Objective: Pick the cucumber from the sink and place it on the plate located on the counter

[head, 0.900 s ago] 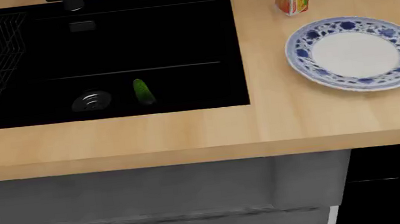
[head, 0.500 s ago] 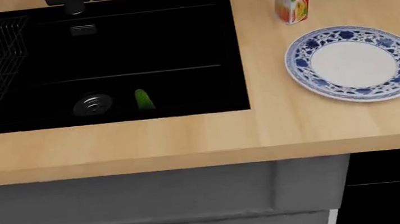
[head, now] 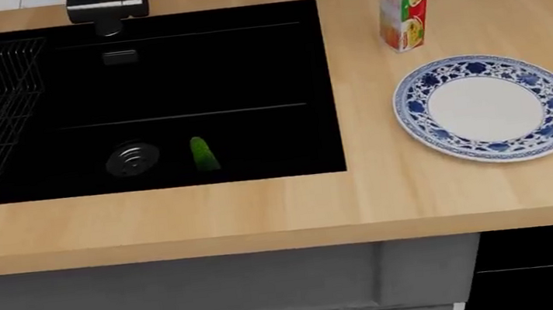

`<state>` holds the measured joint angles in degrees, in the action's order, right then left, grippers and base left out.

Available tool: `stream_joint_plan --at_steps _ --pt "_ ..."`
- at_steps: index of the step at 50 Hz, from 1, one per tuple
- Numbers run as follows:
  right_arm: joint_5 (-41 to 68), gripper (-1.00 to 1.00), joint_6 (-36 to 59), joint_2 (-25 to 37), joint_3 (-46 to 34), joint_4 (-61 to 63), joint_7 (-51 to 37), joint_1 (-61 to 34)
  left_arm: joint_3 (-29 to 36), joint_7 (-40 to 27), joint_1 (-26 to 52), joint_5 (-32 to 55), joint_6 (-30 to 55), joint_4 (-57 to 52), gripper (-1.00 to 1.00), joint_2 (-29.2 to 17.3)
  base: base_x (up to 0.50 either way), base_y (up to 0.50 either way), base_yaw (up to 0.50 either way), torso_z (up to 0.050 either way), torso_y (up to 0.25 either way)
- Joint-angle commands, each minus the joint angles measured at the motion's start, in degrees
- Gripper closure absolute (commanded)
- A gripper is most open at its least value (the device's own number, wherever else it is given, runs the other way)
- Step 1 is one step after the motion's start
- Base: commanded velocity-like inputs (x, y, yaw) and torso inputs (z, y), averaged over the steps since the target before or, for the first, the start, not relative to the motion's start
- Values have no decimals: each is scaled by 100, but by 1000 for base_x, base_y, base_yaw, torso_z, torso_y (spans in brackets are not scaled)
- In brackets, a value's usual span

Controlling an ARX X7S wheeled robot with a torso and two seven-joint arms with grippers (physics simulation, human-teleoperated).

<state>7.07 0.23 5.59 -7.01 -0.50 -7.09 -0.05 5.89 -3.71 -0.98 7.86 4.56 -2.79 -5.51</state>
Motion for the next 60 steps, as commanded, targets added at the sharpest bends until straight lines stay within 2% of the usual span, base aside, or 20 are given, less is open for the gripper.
stream_joint_plan --at_steps 1,7,14,19,22,29,38,43,47,51,60 --pt "131 -100 63 90 -48 133 -76 38 128 -63 -30 63 53 -109 -100 -83 0 0 0 50 37" --pt "225 -100 354 154 -25 491 -176 39 170 -135 -41 112 349 -439 -100 -150 0 0 0 50 36" --pt "463 -100 1986 547 265 2159 -507 -288 24 -376 405 448 2286 -1988 -100 -463 0 0 0 4 0" --pt "693 -100 2819 797 518 2795 -601 -702 -222 -464 1037 822 3541 -2530 -100 -643 0 0 0 0 0" --pt "818 -100 3462 932 608 3060 -679 -1183 -400 -509 1680 1101 4238 -2733 -100 -667 0 0 0 0 0" --pt "993 -100 4623 1194 687 3112 -748 -2425 -503 -556 2721 1342 5073 -2647 -100 -734 0 0 0 0 0" --pt "1009 -100 5447 1475 693 2670 -778 -3976 -506 -560 4023 1404 5448 -1821 -100 -665 0 0 0 0 0" --pt "1040 -100 5681 1536 657 2303 -722 -4614 -567 -538 4388 1450 5403 -1284 -100 -524 0 0 0 0 0" --pt "907 -100 5453 1544 337 1394 -542 -5175 -403 -484 4768 1344 5213 -687 -100 -459 0 0 0 0 0" --pt "767 -100 5097 1402 76 408 -419 -5707 -188 -428 5479 1134 4946 216 -100 -417 0 0 0 0 0" --pt "638 -100 4632 1184 -157 -917 -258 -6352 238 -294 6597 775 4327 1836 -100 -258 0 0 0 0 0"
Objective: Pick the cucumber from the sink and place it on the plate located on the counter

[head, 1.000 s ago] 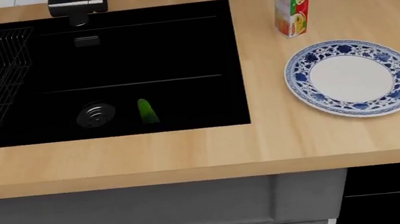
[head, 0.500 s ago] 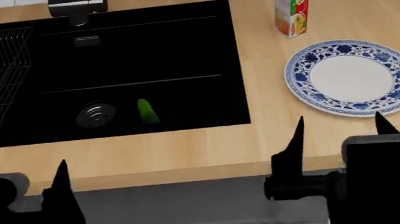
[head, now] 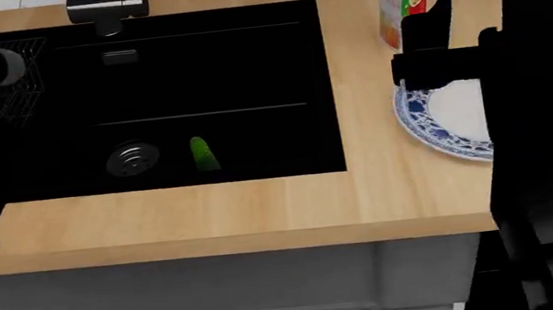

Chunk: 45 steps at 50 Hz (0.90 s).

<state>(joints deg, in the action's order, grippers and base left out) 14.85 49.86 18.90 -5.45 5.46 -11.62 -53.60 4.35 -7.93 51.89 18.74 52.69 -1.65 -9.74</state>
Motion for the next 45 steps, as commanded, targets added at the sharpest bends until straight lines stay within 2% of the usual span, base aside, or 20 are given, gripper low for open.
stream_joint_plan --at_steps 1,11,16,20,24,41,45 --pt "-151 -100 -386 -172 -325 -1670 204 -1035 423 164 1443 -339 -599 1988 -100 206 0 0 0 0 0" --pt "-402 -100 -1540 -530 -654 -3983 560 -2010 795 404 2937 -778 -2310 5219 -100 636 0 0 0 0 0" --pt "-409 -100 -1973 -633 -651 -4571 620 -2098 892 462 3107 -828 -2758 5905 -100 733 0 0 0 0 0" --pt "-340 -100 -1869 -622 -599 -4455 612 -2038 914 428 3009 -798 -2672 5793 -100 707 0 -47 0 0 0" --pt "-278 -100 -1771 -608 -546 -4309 588 -1994 912 350 2845 -737 -2377 5353 -100 646 0 -495 0 0 0" --pt "-154 -100 -1401 -593 -571 -3810 590 -1807 949 214 2564 -647 -2011 4734 -100 436 0 -500 0 0 0" --pt "-152 -100 -1394 -620 -621 -3802 624 -1809 952 218 2566 -637 -2060 4763 -100 409 0 0 0 0 0"
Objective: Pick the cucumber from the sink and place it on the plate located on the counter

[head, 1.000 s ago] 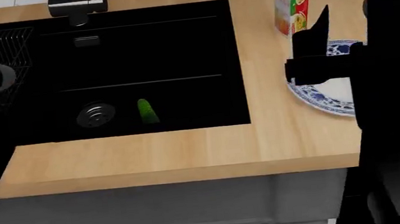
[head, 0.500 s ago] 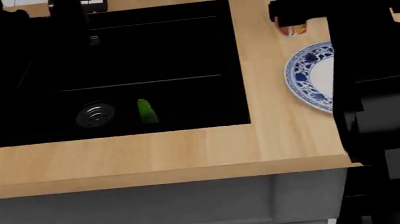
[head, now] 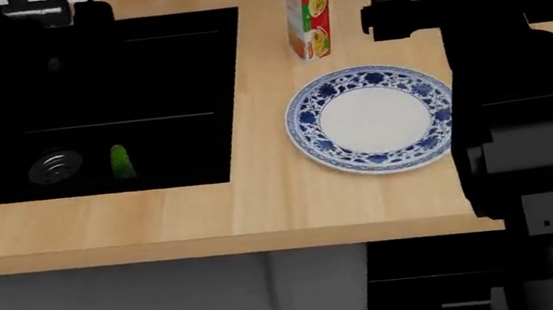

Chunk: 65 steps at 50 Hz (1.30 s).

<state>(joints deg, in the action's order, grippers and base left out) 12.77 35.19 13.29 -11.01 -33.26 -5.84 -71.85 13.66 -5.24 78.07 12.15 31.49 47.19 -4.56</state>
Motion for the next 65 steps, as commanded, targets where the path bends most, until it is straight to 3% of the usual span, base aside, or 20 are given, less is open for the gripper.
stream_joint_plan --at_steps 1,65 --pt "65 -100 90 -62 -66 91 49 16 15 -58 -61 35 89 -156 -100 -119 0 0 0 0 0" --pt "281 -100 348 -36 -45 269 -51 98 129 -164 -213 281 351 -747 -100 -296 389 -32 0 0 0"
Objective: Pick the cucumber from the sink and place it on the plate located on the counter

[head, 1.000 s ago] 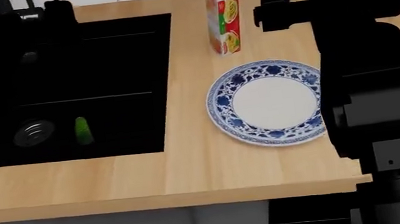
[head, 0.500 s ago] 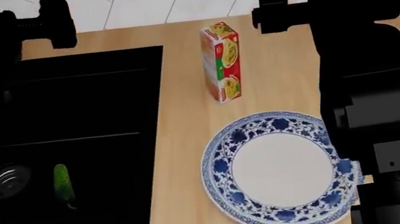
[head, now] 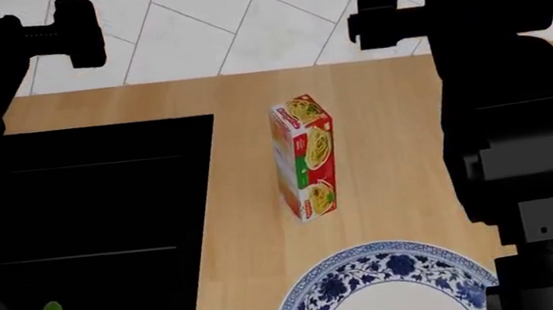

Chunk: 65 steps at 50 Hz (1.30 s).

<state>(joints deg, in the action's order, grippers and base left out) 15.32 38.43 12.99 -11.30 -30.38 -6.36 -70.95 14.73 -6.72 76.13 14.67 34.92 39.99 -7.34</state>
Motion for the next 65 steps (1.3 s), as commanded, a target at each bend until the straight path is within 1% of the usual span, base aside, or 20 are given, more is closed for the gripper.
stream_joint_plan --at_steps 1,14,36,55,65 --pt "31 -100 15 -9 -19 -42 13 1 17 -20 -15 33 -8 -8 -100 -17 0 0 0 0 0" --pt "62 -100 39 7 -33 22 2 33 -60 -113 -21 122 36 37 -100 -17 0 0 0 0 0" --pt "103 -100 47 43 -33 -2 -19 -1 58 -78 33 132 -24 188 -100 -9 -1 0 0 0 -194" --pt "158 -100 82 41 -31 59 -55 21 78 -120 -43 199 56 21 -100 -74 -1 0 0 0 -198" --pt "180 -100 65 58 -29 53 -56 34 58 -153 -33 255 89 38 -100 -61 0 0 0 0 -12"
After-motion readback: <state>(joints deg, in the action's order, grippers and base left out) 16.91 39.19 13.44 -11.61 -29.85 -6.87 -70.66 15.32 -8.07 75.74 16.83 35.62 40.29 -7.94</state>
